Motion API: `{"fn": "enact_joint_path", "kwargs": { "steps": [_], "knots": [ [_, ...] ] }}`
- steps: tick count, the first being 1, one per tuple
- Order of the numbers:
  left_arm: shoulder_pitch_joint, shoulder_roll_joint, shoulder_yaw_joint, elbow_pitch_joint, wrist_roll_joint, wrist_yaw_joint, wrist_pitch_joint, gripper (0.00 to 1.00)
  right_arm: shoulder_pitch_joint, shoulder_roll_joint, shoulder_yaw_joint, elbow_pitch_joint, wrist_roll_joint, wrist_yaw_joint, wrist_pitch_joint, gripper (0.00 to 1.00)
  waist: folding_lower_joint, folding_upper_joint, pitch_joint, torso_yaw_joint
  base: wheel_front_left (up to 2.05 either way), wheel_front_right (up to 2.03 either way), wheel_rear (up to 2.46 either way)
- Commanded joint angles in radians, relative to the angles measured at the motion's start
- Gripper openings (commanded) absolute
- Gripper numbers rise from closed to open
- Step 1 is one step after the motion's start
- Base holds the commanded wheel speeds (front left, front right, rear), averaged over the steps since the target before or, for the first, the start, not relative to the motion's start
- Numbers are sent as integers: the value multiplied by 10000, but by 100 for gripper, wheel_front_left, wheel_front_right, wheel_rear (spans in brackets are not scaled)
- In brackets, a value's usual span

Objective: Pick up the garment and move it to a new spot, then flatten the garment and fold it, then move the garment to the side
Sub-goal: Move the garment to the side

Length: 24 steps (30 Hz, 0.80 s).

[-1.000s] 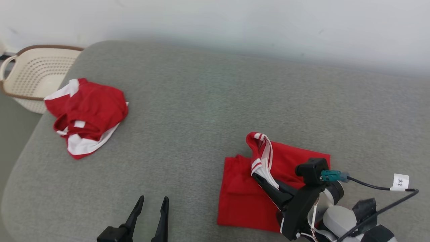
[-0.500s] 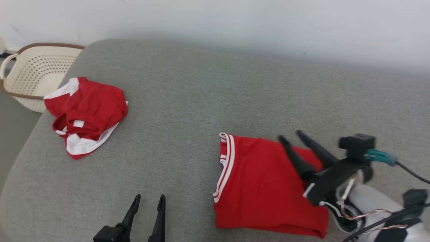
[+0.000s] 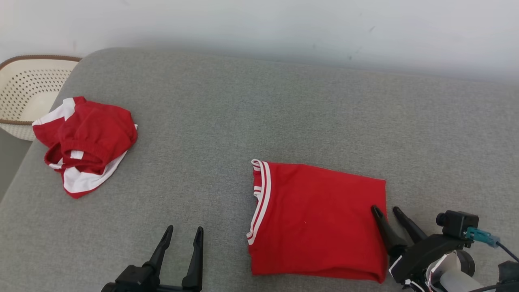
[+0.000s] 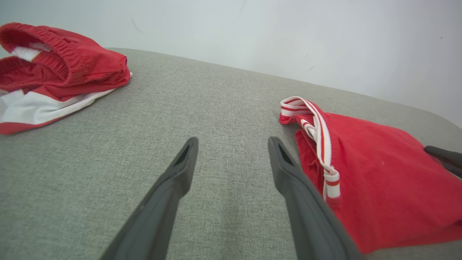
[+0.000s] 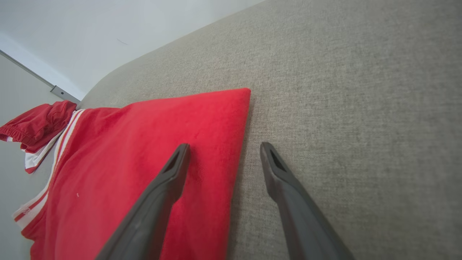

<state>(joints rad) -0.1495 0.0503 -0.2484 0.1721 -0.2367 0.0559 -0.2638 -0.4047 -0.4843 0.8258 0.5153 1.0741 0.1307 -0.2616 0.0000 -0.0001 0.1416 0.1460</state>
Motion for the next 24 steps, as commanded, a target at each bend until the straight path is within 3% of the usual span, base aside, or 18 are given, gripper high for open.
{"fn": "enact_joint_path", "kwargs": {
  "steps": [1,7,8,9,10,12,13,18,24],
  "knots": [
    [-90,6,-19,-13,128,29,-9,100,66,55,-7,139,6,0,-36,100,0,1,43,118,0,0,0],
    [64,3,66,13,152,-12,-9,100,-8,592,358,780,229,1,150,100,0,1,3,349,0,0,0],
    [78,3,84,16,151,-9,-9,100,-6,710,460,848,312,1,199,89,0,1,-15,376,0,0,0],
    [97,6,99,10,144,-9,-9,100,-36,801,507,936,387,1,227,49,0,1,-24,394,0,0,0],
    [97,6,99,10,144,-9,-9,100,-36,801,507,936,387,1,227,49,0,1,-24,394,0,0,0],
    [115,4,92,1,139,-21,-9,100,-162,801,678,1133,314,1,231,12,0,1,-50,434,0,0,0],
    [121,4,93,-7,137,-18,-9,100,-199,831,731,1186,307,1,210,0,0,1,-63,442,0,0,0],
    [91,3,49,-83,124,49,-9,100,-670,566,374,1430,-243,0,-33,0,0,1,-182,332,0,0,0],
    [84,4,14,-75,364,56,-7,100,-498,699,-1375,1259,-1872,-2,-34,0,0,1,-404,-290,0,0,0]
  ]
}}
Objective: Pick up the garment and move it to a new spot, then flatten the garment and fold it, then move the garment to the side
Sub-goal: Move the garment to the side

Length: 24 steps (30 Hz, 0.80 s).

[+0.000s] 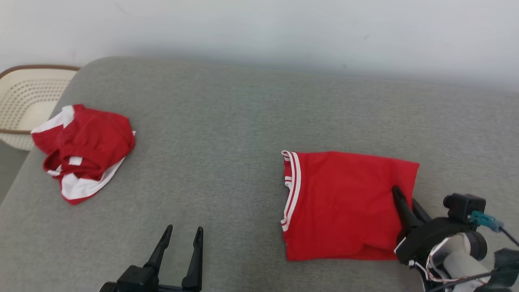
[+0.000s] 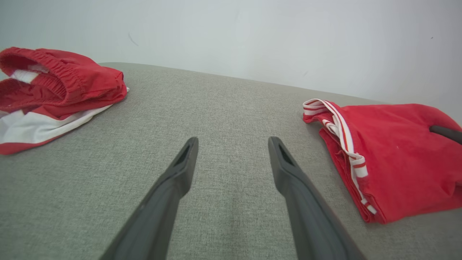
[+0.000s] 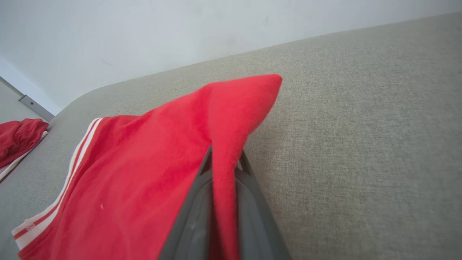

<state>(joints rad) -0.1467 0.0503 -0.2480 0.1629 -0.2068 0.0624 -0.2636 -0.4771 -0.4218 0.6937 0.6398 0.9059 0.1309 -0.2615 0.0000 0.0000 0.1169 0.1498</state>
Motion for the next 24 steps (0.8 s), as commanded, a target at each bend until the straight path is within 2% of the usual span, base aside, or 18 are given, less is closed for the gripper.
{"fn": "enact_joint_path", "kwargs": {
  "steps": [1,4,5,9,15,24],
  "knots": [
    [74,3,39,34,90,-5,-11,100,283,135,-251,10,-525,-4,-38,0,0,0,-208,-503,0,0,0],
    [51,4,72,79,213,-60,-11,100,430,364,-774,73,-1198,-4,-38,0,0,0,-317,-1066,0,0,0],
    [-4,4,122,69,275,-87,-11,100,582,575,-969,143,-1485,-4,-41,0,0,0,-393,-1505,0,0,0],
    [-162,4,62,68,367,-160,-11,100,804,862,-1276,311,-1813,-4,-40,0,0,0,-498,-2348,0,0,0],
    [-124,4,127,142,497,-219,-11,100,1098,1202,-1444,376,-1966,-4,-39,0,0,0,-610,-3751,0,0,0],
    [-78,6,184,204,583,-334,-11,100,1359,1321,-1671,397,-1963,-4,-26,0,0,0,-579,-5518,0,0,0]
  ]
}}
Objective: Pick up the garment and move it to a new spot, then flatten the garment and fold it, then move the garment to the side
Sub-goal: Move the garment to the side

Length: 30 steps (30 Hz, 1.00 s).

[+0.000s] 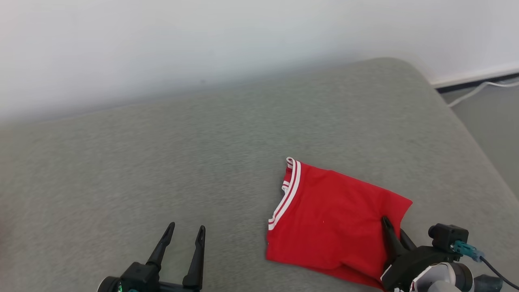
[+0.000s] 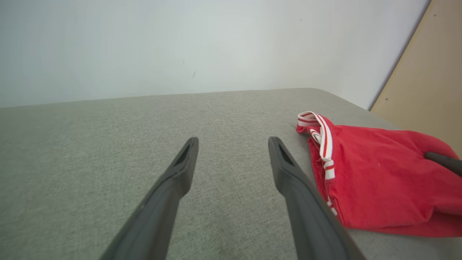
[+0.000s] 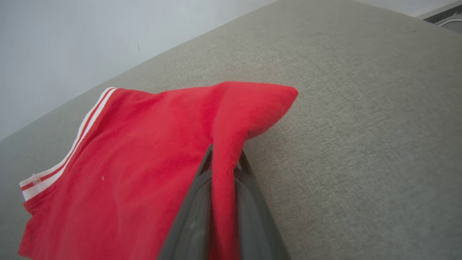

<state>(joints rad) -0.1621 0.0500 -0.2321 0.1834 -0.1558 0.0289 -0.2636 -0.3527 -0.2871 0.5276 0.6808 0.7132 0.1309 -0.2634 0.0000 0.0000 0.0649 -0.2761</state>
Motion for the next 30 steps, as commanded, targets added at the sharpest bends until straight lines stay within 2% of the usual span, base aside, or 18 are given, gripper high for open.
{"fn": "enact_joint_path", "kwargs": {
  "steps": [1,10,14,21,30],
  "knots": [
    [12,10,7,7,85,-32,-11,100,156,-50,-57,-5,-13,-4,-9,0,0,0,-22,-1398,0,0,0],
    [-316,11,-22,-40,284,-142,-11,100,107,37,-160,-67,60,-4,-9,0,0,0,364,-2235,0,0,0],
    [-533,13,-222,-10,368,-242,-11,100,111,72,-361,-124,90,-4,-8,0,0,0,558,-2277,0,0,0],
    [-830,16,-560,-111,453,-261,-11,100,-594,-138,-443,-378,-536,-4,-9,0,0,0,1003,-1913,0,0,0],
    [-1156,13,-822,-50,654,-229,-9,100,-2993,-1221,-742,132,-1973,-4,-9,0,0,0,1679,-844,0,0,0]
  ]
}}
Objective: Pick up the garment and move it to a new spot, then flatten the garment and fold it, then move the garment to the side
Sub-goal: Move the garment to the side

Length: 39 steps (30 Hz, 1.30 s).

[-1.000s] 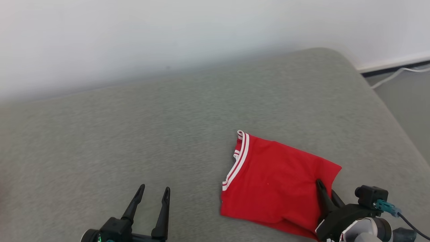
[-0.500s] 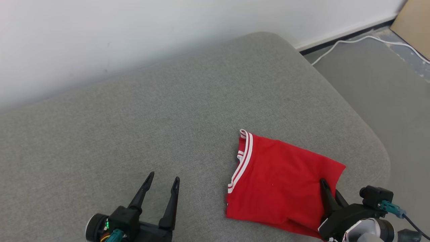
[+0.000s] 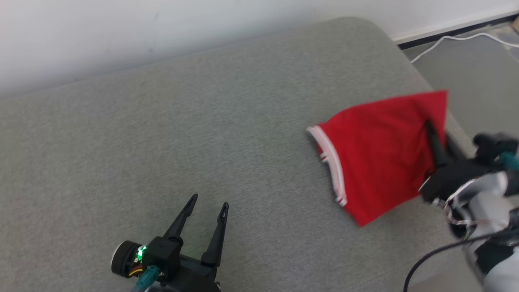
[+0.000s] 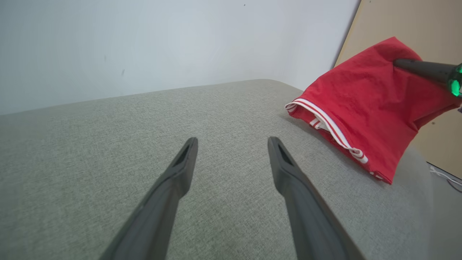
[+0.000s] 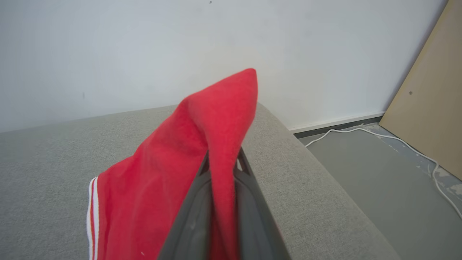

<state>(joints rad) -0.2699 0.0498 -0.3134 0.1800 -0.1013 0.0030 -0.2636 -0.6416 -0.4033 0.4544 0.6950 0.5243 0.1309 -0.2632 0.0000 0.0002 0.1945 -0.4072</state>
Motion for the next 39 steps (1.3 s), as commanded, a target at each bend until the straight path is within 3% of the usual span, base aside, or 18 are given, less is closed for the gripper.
{"fn": "enact_joint_path", "kwargs": {
  "steps": [1,10,11,12,19,23,28,39],
  "knots": [
    [-117,16,-52,-9,91,32,-11,100,-377,-214,-81,171,-178,-4,-10,0,0,-2,471,618,0,0,0],
    [-478,14,-218,-28,204,74,-11,100,-2233,-1003,-1179,2461,-943,-4,-11,0,0,-2,1041,1633,0,0,0],
    [-498,14,-222,-32,216,75,-11,100,-2368,-1043,-1381,2529,-1142,-4,-13,59,0,-2,1085,1701,0,0,0],
    [-543,11,-236,-39,230,90,-11,100,-2436,-1079,-1644,2583,-1357,-4,-11,100,0,-2,1128,1767,0,0,0],
    [-572,14,-94,-38,295,172,-11,100,-2200,-628,-3872,2128,-3239,-4,-7,100,0,-2,1145,1943,0,0,0],
    [-479,11,-26,-67,242,236,-11,100,-1901,-255,-4387,1786,-3759,-4,-7,100,0,-2,975,1977,0,0,0],
    [-237,13,249,-95,237,410,-11,100,-1078,319,-4482,523,-3937,-4,-5,100,0,-2,512,2073,0,0,0],
    [763,10,1368,-27,301,1062,-10,100,1635,1209,-3688,-2036,-3366,-4,-5,100,0,-2,-869,2582,0,0,0]
  ]
}}
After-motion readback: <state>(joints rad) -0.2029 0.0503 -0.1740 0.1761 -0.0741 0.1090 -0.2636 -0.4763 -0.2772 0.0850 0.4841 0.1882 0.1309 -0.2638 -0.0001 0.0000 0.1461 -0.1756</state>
